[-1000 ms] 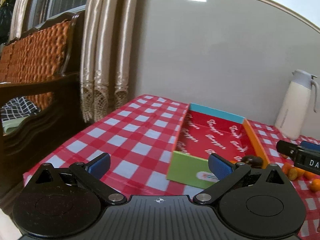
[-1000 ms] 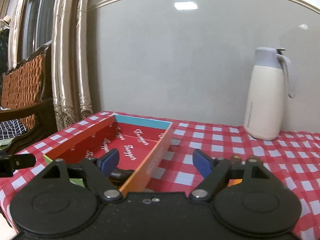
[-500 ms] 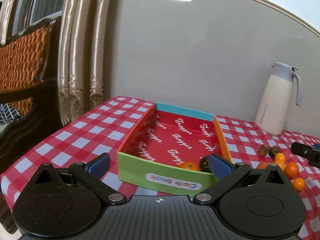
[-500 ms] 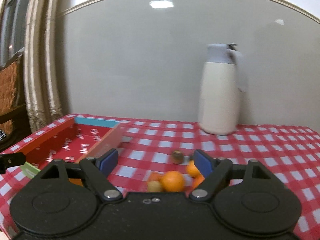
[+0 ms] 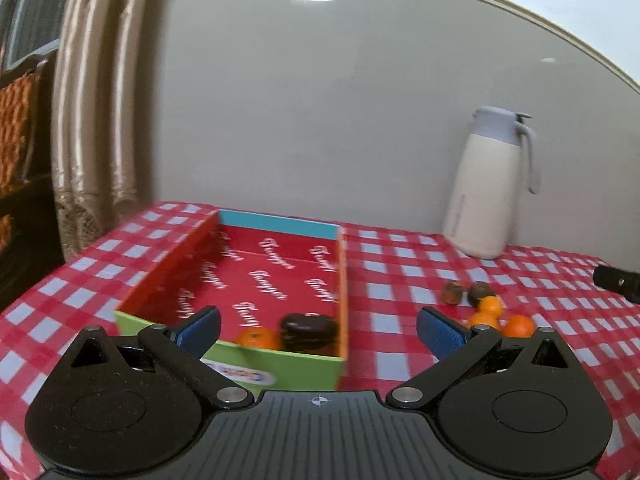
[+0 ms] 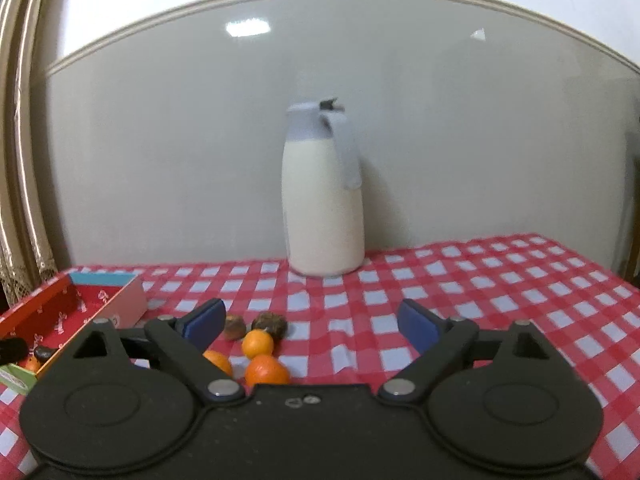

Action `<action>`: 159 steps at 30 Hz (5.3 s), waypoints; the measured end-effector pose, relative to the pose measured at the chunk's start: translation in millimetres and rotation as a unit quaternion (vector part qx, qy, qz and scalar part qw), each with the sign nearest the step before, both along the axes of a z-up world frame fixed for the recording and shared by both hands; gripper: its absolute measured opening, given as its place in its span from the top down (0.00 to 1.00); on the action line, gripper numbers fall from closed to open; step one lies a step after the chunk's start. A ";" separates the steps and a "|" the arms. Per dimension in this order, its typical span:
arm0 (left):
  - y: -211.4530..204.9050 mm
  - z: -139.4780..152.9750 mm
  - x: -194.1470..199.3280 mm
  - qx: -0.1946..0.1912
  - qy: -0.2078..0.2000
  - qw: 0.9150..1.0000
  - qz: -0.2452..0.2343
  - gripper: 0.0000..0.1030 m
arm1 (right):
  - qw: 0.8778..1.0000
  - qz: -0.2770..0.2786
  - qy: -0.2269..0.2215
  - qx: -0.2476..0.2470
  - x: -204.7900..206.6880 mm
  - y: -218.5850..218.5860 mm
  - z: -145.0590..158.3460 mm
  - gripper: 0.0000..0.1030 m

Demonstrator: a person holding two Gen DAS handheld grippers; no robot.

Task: Organize fruits
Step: 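Move both grippers back toward the fruit cluster, then grasp an orange with the left gripper, then lower the orange into the box and open the left gripper, then grasp a small tangerine with the left gripper, then carry the tangerine into the box and open the left gripper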

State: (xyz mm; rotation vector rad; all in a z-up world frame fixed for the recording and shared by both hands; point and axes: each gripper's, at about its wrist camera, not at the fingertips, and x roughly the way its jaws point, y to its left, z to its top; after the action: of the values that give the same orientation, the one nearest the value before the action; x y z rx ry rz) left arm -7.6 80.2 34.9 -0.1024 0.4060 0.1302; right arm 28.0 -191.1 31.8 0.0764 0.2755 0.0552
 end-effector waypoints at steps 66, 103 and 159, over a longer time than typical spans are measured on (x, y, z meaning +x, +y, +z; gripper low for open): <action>-190.8 -54.8 80.7 0.029 0.108 0.984 -0.141 0.61 | 0.990 -0.125 0.062 -0.019 -11.8 -126.9 -30.3 0.10; 11.6 0.9 41.2 -0.002 0.015 0.999 0.045 0.61 | 0.997 -0.009 0.065 -0.028 11.7 -1.5 -15.4 0.10; 54.4 -1.2 0.5 0.037 -0.015 0.994 0.103 0.04 | 0.997 0.024 0.073 -0.014 21.6 43.9 -19.7 0.07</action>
State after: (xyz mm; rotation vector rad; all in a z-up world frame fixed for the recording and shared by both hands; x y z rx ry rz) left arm -7.1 134.6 33.6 -0.0726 0.3601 0.3463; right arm 49.6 -147.2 12.1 0.0467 0.4242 0.0946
